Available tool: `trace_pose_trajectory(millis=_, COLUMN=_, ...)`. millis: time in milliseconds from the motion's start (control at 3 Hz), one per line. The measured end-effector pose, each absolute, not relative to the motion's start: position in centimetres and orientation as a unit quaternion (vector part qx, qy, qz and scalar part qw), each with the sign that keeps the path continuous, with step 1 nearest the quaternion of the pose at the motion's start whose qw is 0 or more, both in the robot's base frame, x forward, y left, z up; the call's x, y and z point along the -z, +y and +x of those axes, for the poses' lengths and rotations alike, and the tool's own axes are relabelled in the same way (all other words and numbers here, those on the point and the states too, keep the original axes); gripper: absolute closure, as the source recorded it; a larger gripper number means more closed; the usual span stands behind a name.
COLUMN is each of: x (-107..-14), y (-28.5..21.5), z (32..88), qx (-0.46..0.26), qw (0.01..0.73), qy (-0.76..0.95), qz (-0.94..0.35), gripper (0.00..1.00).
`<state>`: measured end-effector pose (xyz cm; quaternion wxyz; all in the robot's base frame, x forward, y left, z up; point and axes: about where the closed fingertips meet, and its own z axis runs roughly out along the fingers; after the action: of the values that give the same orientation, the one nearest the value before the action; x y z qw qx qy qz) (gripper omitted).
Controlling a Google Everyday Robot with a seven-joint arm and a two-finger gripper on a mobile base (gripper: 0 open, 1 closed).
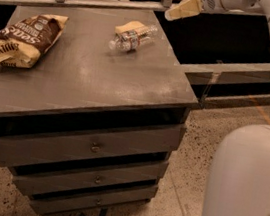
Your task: Move water bottle near brown chip bag
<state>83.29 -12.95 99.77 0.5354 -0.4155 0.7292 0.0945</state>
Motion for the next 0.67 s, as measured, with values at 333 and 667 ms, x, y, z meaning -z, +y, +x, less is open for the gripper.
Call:
trace_pose_trajectory(millis=333, x=-102.1, y=-13.0, z=81.5, qx=-0.084, qw=0.576, qy=0.711, qz=-0.396, gripper=0.00)
trace_pose_trajectory(millis=667, x=-98.6, y=-10.8, z=80.1, qx=-0.099, qw=0.566, qy=0.718, qz=-0.393, gripper=0.00)
